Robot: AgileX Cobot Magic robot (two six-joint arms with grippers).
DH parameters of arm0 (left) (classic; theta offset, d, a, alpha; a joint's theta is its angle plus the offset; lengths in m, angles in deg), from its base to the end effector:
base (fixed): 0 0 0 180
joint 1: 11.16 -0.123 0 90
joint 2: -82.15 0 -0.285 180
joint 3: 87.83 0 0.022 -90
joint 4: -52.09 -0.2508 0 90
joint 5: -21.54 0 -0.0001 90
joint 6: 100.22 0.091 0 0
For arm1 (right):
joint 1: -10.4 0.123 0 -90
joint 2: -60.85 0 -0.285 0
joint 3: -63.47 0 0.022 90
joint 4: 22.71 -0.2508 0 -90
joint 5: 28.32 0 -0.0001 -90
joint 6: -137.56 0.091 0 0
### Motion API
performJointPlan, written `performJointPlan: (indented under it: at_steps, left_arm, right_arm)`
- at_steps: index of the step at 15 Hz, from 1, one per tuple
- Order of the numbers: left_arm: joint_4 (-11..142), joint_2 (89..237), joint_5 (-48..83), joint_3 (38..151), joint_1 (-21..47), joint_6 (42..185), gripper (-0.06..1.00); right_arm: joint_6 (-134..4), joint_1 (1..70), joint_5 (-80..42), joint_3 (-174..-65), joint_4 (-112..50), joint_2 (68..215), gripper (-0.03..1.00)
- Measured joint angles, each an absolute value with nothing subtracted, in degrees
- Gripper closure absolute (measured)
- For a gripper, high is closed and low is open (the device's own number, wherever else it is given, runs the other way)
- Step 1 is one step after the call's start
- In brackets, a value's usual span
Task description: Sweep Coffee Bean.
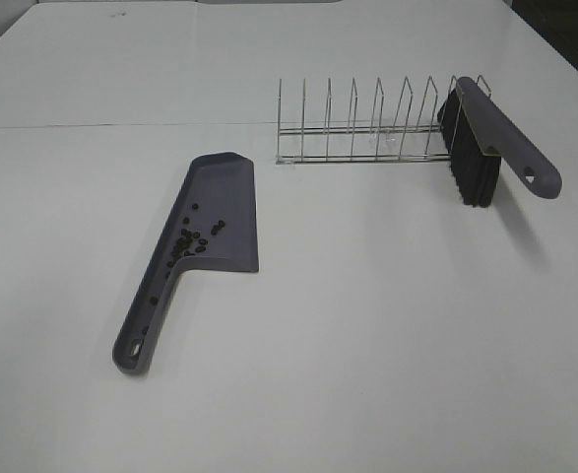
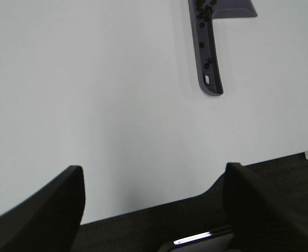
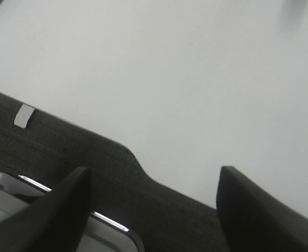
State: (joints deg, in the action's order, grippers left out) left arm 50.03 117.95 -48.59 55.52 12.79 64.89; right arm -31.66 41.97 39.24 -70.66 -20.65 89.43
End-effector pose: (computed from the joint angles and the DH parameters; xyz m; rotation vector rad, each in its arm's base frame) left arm 0.0529 -0.0201 0.3140 0.1987 2.4954 -0.2371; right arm 0.0368 0.0191 0.2760 -0.4534 2.4557 0.2663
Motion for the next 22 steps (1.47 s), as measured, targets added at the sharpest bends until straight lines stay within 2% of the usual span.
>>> performJointPlan:
  at_steps: [4,7,11,22]
  left_arm:
    - [50.3,97.4,-48.5,47.8,12.8,71.4,0.28]
    - [54.6,90.3,-42.9,45.3,12.8,77.8,0.28]
    - [59.3,89.8,-39.6,43.7,12.8,87.0,0.28]
    - [59.1,89.8,-39.6,43.7,12.8,87.5,0.28]
  right_arm:
    - [-39.9,42.0,34.8,-70.6,-21.1,84.6,0.41]
    - [-43.8,42.0,32.4,-69.1,-24.2,84.5,0.41]
    - [-44.7,42.0,32.6,-68.4,-24.7,84.5,0.41]
    - [-44.7,42.0,32.6,-68.4,-24.7,84.5,0.41]
